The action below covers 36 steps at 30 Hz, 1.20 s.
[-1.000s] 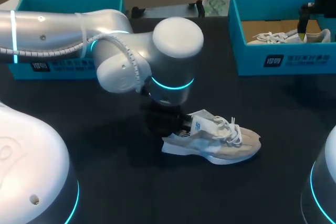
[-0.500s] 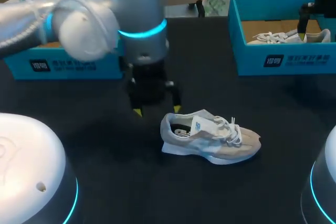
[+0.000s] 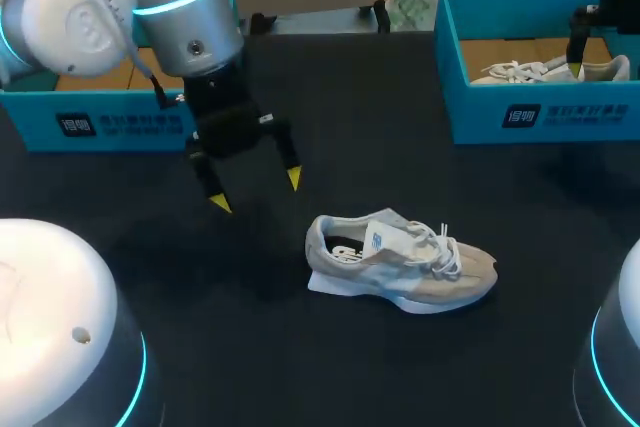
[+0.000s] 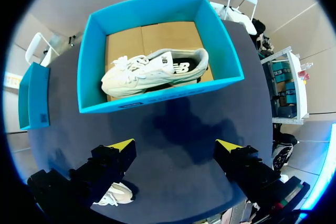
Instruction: Take the shoe out of the shoebox, open the shoe tongue, remove and reinsert the insole, then place the shoe into the shoebox
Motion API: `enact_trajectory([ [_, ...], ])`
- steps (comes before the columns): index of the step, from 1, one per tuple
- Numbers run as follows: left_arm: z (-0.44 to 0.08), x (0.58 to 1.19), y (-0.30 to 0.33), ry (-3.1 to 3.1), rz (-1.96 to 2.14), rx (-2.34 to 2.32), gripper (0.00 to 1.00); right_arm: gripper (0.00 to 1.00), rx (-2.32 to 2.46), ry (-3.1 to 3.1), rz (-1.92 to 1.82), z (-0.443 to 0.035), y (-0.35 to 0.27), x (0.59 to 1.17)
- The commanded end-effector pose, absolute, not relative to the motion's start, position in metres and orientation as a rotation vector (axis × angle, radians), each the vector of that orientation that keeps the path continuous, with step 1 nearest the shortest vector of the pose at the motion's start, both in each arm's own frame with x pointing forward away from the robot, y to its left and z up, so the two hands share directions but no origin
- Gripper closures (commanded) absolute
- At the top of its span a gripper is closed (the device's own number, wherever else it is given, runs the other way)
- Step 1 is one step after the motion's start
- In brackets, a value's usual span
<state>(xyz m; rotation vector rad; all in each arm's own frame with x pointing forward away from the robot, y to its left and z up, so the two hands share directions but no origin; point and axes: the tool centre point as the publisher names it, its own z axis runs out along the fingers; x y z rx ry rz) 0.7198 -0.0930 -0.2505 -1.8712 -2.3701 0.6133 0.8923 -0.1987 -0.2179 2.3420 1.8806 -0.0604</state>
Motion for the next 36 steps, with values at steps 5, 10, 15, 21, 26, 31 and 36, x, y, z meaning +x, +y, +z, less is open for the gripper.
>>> enact_trajectory([
  [5, -0.25, 0.721, -0.084, -2.451, 0.661, -1.771, 0.0, 0.0, 2.342, 1.879, -0.057, -0.218, -0.199, 0.891],
  [10, -0.249, 0.734, -0.067, -2.571, 0.791, -1.468, 0.0, 0.0, 2.342, 1.879, -0.057, -0.218, -0.199, 0.891],
  [15, -0.25, 0.743, -0.048, -2.452, 1.16, -1.178, 0.0, 0.0, 2.342, 1.879, -0.057, -0.218, -0.199, 0.891],
  [21, -0.252, 0.738, -0.043, -2.48, 1.237, -1.008, 0.0, 0.0, 2.342, 1.879, -0.057, -0.218, -0.199, 0.891],
  [26, -0.252, 0.738, -0.043, -2.48, 1.237, -1.008, 0.0, 0.0, 2.342, 1.879, -0.057, -0.218, -0.199, 0.891],
  [31, -0.266, 0.726, -0.049, -2.529, 1.286, -0.919, 0.0, 0.0, 2.342, 1.879, -0.057, -0.218, -0.199, 0.891],
  [36, -0.289, 0.712, -0.049, -2.535, 1.465, -0.704, 0.0, 0.0, 2.342, 1.879, -0.057, -0.218, -0.199, 0.891],
])
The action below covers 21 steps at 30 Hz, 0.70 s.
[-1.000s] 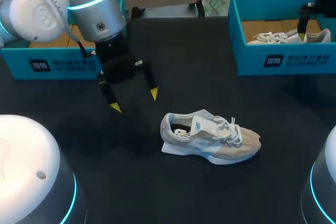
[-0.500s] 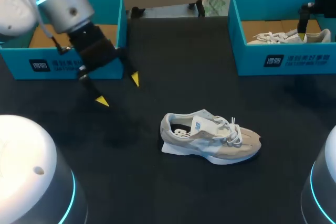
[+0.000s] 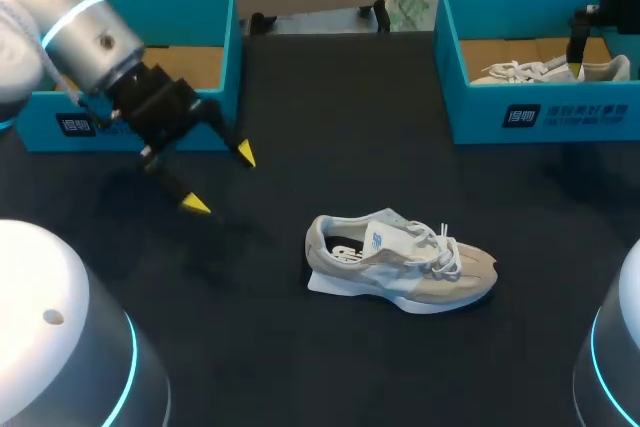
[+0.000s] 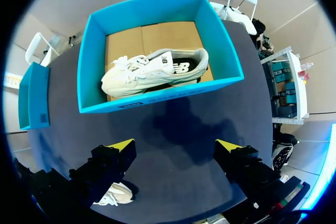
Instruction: Take the shoe out of the shoebox, open the shoe tongue, remove and reinsert the insole, then place the shoe into the shoebox
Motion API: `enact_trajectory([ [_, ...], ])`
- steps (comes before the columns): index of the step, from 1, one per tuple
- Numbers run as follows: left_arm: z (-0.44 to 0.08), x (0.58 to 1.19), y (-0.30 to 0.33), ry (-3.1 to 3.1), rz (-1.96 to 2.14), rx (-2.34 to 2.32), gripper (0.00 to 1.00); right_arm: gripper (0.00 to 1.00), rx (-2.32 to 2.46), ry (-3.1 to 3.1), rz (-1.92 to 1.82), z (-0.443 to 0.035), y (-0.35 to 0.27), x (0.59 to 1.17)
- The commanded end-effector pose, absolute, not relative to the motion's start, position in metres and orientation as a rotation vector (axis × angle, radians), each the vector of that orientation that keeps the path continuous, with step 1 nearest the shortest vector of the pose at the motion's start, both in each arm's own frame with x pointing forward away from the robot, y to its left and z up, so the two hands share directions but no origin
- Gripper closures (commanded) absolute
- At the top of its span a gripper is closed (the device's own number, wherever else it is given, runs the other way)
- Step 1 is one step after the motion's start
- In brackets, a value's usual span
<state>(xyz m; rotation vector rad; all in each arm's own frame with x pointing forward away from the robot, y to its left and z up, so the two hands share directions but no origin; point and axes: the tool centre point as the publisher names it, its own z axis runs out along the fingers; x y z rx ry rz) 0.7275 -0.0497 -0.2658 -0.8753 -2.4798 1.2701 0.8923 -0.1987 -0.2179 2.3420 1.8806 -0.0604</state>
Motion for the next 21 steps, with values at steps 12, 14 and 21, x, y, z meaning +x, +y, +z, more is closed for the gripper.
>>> enact_trajectory([
  [12, -0.33, 0.7, -0.043, -2.357, 1.786, -0.449, 0.0, 0.0, 2.342, 1.879, -0.057, -0.218, -0.199, 0.891],
  [14, -0.337, 0.702, -0.038, -2.357, 1.837, -0.359, 0.0, 0.0, 2.342, 1.879, -0.057, -0.218, -0.199, 0.891],
  [21, -0.346, 0.702, -0.031, -2.342, 1.877, -0.244, 0.0, 0.0, 2.342, 1.879, -0.057, -0.218, -0.199, 0.891],
])
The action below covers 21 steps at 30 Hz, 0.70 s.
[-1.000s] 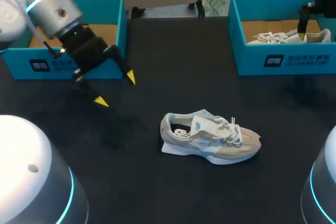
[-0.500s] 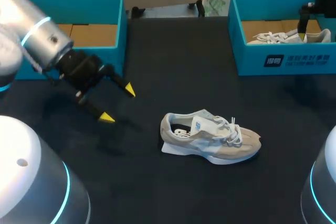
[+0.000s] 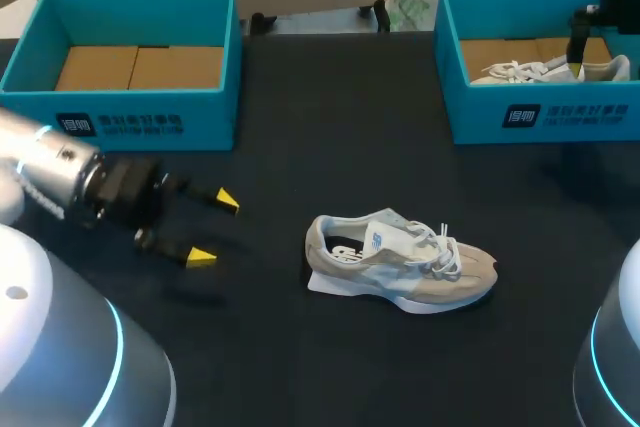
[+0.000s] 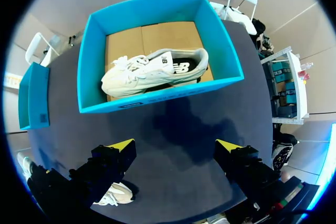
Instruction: Take the shoe out of the shoebox, open the shoe tongue, remove and reinsert the insole, then place the shoe into the shoebox
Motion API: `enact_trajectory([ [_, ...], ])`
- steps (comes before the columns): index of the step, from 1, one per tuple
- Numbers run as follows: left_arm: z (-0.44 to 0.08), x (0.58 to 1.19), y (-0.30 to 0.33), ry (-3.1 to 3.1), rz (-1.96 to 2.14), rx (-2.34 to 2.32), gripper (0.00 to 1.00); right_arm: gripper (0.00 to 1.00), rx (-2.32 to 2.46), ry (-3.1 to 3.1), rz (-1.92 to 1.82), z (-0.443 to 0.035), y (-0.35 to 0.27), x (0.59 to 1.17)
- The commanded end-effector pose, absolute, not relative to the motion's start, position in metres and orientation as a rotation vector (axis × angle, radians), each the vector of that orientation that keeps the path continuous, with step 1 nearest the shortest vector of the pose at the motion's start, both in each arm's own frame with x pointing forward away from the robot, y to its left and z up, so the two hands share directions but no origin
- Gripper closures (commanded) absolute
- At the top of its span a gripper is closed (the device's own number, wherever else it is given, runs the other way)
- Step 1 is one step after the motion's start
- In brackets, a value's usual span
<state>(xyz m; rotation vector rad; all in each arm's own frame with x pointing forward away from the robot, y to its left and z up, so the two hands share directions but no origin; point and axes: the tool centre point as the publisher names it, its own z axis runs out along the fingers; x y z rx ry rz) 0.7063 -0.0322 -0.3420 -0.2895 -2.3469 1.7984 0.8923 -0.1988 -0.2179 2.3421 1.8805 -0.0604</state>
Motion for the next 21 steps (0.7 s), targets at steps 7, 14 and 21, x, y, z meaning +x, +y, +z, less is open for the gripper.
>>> enact_trajectory([
  [7, -0.346, 0.702, -0.031, -2.342, 1.877, -0.244, 0.0, 0.0, 2.342, 1.879, -0.057, -0.218, -0.199, 0.891],
  [14, -0.374, 0.711, -0.034, -2.239, 1.976, -0.157, 0.0, 0.0, 2.342, 1.879, -0.057, -0.218, -0.199, 0.891],
  [21, -0.388, 0.713, -0.045, -2.22, 2.06, -0.025, 0.0, 0.0, 2.342, 1.879, -0.057, -0.218, -0.199, 0.891],
])
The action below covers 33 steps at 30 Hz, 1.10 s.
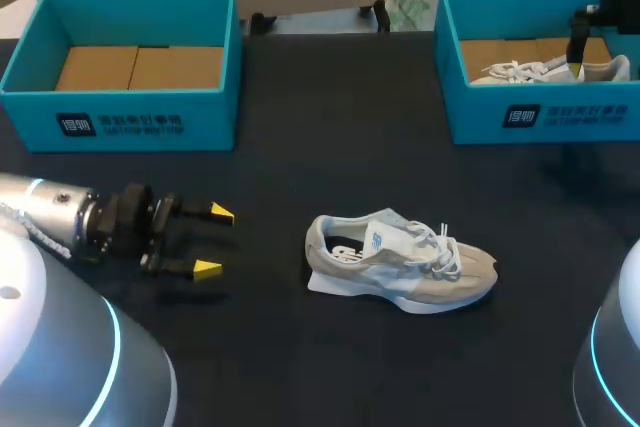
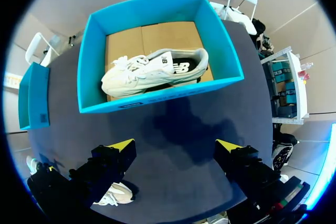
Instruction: Take the shoe out of the shoebox, open the shoe tongue, remove and reinsert the insole, then place the shoe into the shoebox
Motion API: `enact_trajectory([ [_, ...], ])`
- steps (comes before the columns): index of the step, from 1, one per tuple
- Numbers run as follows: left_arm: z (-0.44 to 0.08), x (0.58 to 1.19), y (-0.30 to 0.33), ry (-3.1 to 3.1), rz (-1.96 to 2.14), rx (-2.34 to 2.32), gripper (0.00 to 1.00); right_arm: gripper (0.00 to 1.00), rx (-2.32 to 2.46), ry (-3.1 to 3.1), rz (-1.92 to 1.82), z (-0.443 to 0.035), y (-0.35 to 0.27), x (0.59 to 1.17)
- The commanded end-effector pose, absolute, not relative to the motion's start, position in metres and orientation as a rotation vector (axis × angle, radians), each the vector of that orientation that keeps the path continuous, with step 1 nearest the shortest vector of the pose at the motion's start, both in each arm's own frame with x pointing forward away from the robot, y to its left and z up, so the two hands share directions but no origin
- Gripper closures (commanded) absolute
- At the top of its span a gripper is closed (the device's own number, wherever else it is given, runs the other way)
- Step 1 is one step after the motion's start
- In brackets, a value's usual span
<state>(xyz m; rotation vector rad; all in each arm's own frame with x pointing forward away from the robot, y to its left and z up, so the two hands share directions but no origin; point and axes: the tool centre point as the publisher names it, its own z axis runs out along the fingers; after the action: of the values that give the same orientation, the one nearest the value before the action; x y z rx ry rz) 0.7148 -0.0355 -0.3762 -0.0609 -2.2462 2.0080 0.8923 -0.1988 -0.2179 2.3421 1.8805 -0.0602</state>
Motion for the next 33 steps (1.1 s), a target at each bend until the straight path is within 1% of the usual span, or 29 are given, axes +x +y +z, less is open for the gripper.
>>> enact_trajectory([
  [1, -0.39, 0.714, -0.045, -2.229, 2.061, -0.005, 0.0, 0.0, 2.342, 1.879, -0.057, -0.218, -0.199, 0.891],
  [11, -0.389, 0.715, -0.044, -2.217, 2.042, 0.026, 0.0, 0.0, 2.342, 1.879, -0.057, -0.218, -0.199, 0.891],
  [15, -0.396, 0.716, -0.05, -2.178, 2.078, 0.081, 0.0, 0.0, 2.342, 1.879, -0.057, -0.218, -0.199, 0.891],
  [33, -0.397, 0.726, -0.105, -2.159, 2.062, -0.025, 0.0, 0.0, 2.342, 1.879, -0.057, -0.218, -0.199, 0.891],
])
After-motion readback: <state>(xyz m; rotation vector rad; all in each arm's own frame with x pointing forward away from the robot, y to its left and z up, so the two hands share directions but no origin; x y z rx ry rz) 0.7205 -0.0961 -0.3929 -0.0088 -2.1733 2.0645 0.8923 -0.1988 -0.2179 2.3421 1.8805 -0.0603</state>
